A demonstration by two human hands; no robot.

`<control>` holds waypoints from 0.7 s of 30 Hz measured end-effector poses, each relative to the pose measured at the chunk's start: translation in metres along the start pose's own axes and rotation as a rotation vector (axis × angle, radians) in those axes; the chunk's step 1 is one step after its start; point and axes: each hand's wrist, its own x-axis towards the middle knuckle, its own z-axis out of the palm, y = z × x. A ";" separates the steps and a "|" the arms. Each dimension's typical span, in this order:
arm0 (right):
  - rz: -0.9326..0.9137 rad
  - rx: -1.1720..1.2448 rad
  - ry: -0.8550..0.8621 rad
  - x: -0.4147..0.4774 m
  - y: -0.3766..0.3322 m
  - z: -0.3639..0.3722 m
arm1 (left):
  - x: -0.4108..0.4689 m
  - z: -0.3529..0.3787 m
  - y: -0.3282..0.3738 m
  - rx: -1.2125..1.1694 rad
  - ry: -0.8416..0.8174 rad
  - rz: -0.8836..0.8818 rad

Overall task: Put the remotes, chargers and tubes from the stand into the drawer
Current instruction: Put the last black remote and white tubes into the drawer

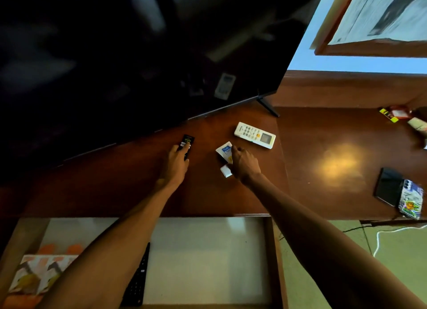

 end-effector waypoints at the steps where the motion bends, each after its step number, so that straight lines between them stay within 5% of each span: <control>1: -0.007 0.007 0.011 -0.002 0.000 0.000 | -0.005 -0.002 -0.001 0.006 0.010 0.022; 10: -0.108 0.143 0.140 -0.067 -0.026 0.006 | -0.086 -0.029 -0.020 -0.205 0.068 0.128; 21: -0.109 0.275 0.142 -0.197 -0.093 0.088 | -0.218 -0.041 -0.114 -0.104 -0.040 0.259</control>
